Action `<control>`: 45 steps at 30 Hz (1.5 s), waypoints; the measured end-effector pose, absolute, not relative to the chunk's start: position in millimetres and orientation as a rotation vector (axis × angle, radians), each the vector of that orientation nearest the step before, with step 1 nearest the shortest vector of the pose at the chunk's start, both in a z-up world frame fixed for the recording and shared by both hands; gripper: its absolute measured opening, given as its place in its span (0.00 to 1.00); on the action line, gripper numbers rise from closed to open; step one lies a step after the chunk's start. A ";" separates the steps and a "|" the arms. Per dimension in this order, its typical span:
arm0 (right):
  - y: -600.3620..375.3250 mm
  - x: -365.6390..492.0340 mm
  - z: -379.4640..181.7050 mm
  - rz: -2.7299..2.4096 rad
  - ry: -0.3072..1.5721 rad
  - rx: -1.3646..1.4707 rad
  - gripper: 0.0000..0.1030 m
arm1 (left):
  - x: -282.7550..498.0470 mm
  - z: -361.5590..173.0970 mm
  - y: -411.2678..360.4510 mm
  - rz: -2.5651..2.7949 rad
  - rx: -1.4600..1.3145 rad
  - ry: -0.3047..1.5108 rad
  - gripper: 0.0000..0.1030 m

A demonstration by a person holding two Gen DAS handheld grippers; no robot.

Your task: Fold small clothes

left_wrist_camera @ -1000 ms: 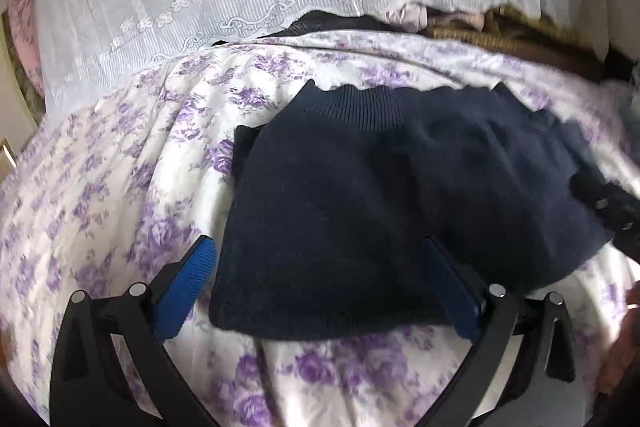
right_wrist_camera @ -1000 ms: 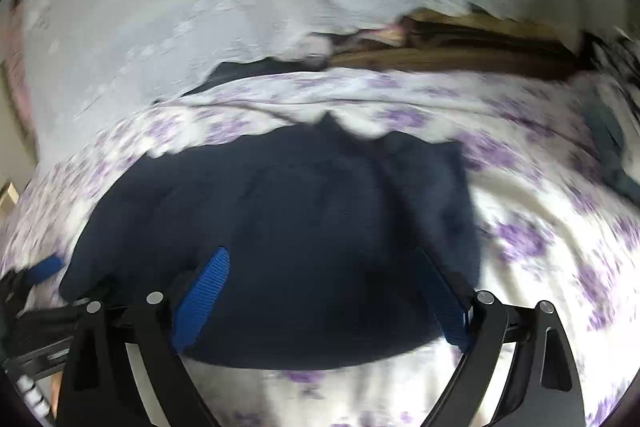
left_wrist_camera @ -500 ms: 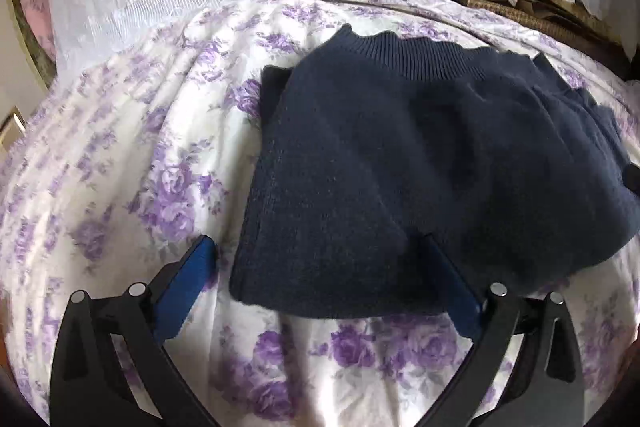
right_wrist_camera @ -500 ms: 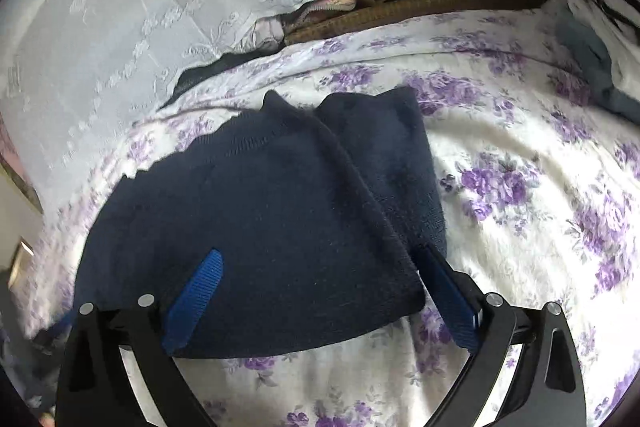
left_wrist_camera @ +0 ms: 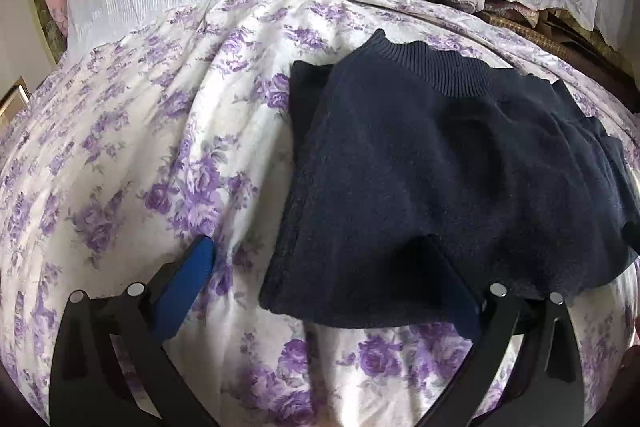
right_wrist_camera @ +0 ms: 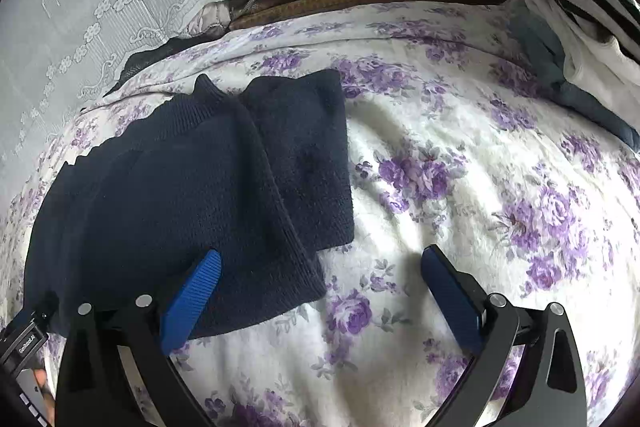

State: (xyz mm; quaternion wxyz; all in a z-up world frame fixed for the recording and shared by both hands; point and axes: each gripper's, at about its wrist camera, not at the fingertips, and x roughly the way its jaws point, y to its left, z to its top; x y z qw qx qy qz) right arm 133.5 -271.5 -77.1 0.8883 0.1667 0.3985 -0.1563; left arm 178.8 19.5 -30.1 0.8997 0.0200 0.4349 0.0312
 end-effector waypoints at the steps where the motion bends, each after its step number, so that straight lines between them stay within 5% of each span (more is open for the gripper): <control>1: -272.0 133.0 -77.3 -0.318 0.829 0.350 0.97 | 177.4 -29.6 18.9 0.067 0.047 0.898 0.96; 4: -275.1 122.6 -72.8 -0.277 0.817 0.367 0.97 | 171.4 -24.9 19.6 0.051 0.045 0.894 0.96; 9: -240.2 92.2 -33.9 -0.205 0.543 0.237 0.97 | 132.6 15.7 10.7 -0.068 0.015 0.711 0.96; 16: -160.7 141.0 -64.2 -0.140 0.797 -0.175 0.97 | 162.7 -28.1 -47.2 0.002 0.275 0.843 0.96; 26: -181.7 158.2 -30.4 -0.109 0.641 0.026 0.97 | 162.7 24.5 -25.5 -0.006 0.088 0.676 0.96; 30: -172.2 201.0 -66.1 -0.137 0.846 -0.021 0.97 | 205.9 -17.1 -32.9 0.055 0.136 0.842 0.96; 37: -187.5 174.4 -40.1 -0.135 0.645 0.055 0.97 | 181.9 6.1 -24.7 0.018 0.089 0.665 0.96; 41: -188.3 201.5 -67.8 -0.120 0.857 0.030 0.97 | 192.4 -8.2 -28.4 0.021 0.133 0.763 0.96; 45: -196.9 188.9 -58.3 -0.107 0.792 0.091 0.97 | 198.2 -13.1 -17.2 0.004 0.077 0.804 0.96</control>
